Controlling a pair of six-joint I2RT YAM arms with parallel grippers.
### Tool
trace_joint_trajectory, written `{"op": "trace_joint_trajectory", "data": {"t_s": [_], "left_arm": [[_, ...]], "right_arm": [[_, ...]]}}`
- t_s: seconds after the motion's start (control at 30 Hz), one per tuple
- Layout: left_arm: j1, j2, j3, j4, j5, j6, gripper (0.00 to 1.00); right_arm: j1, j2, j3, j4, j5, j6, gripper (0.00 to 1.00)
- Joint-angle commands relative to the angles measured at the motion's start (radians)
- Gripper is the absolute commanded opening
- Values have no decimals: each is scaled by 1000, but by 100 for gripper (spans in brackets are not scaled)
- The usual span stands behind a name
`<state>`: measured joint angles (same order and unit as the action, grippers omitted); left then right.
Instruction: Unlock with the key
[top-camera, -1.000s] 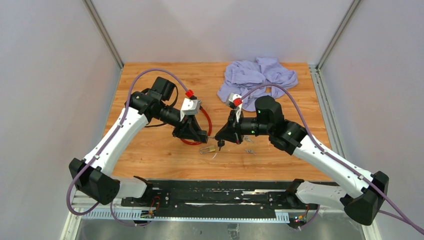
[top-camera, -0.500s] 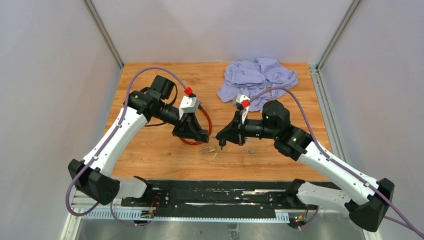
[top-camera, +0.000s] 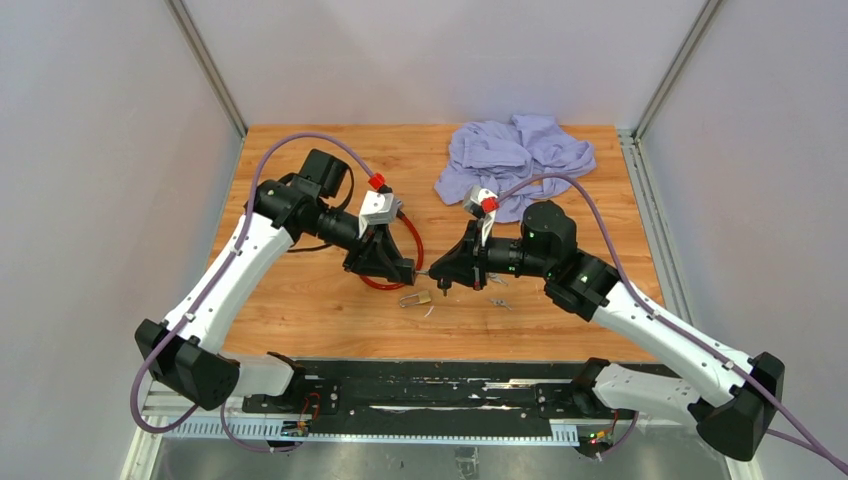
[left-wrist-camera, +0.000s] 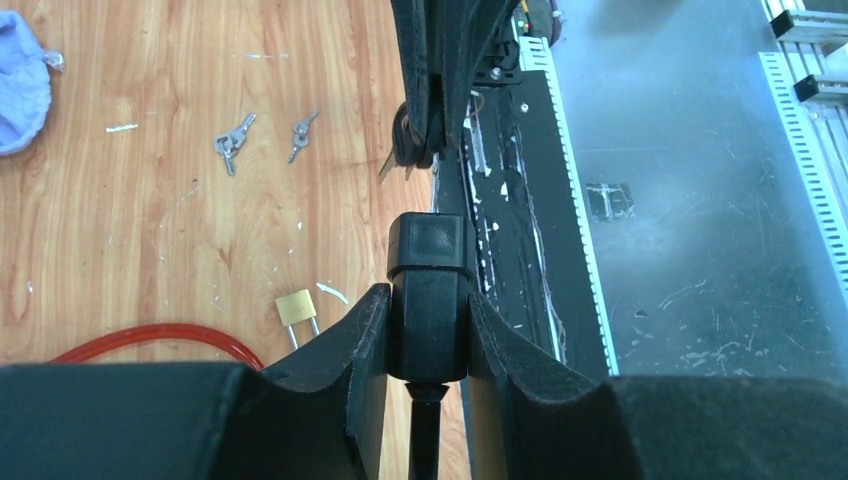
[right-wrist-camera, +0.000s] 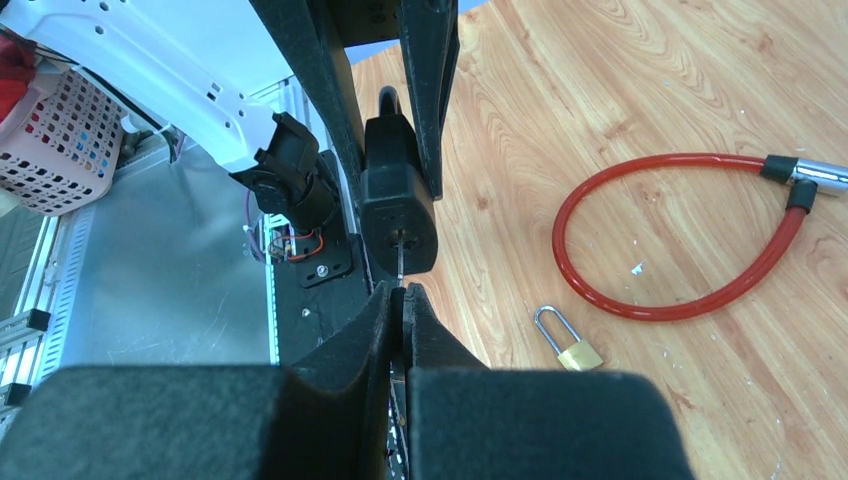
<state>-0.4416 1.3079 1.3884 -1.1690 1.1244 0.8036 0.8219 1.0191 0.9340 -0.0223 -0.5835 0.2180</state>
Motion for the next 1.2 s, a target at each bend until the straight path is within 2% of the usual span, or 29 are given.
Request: {"op": "trace_joint_trajectory", "data": {"t_s": [0.0, 0.23, 0.77, 1.07, 1.17], "left_arm": [[-22, -6, 81, 48, 165, -24, 0], [-22, -5, 118, 46, 202, -39, 0], [-23, -1, 150, 43, 240, 15, 0], [-24, 8, 154, 44, 224, 29, 0], [-23, -7, 153, 47, 203, 29, 0]], "right_arm": [[32, 29, 5, 102, 9, 15, 1], [33, -3, -18, 103, 33, 6, 1], [58, 31, -66, 292, 45, 83, 1], [62, 84, -14, 303, 56, 92, 1], [51, 69, -7, 246, 55, 93, 0]]}}
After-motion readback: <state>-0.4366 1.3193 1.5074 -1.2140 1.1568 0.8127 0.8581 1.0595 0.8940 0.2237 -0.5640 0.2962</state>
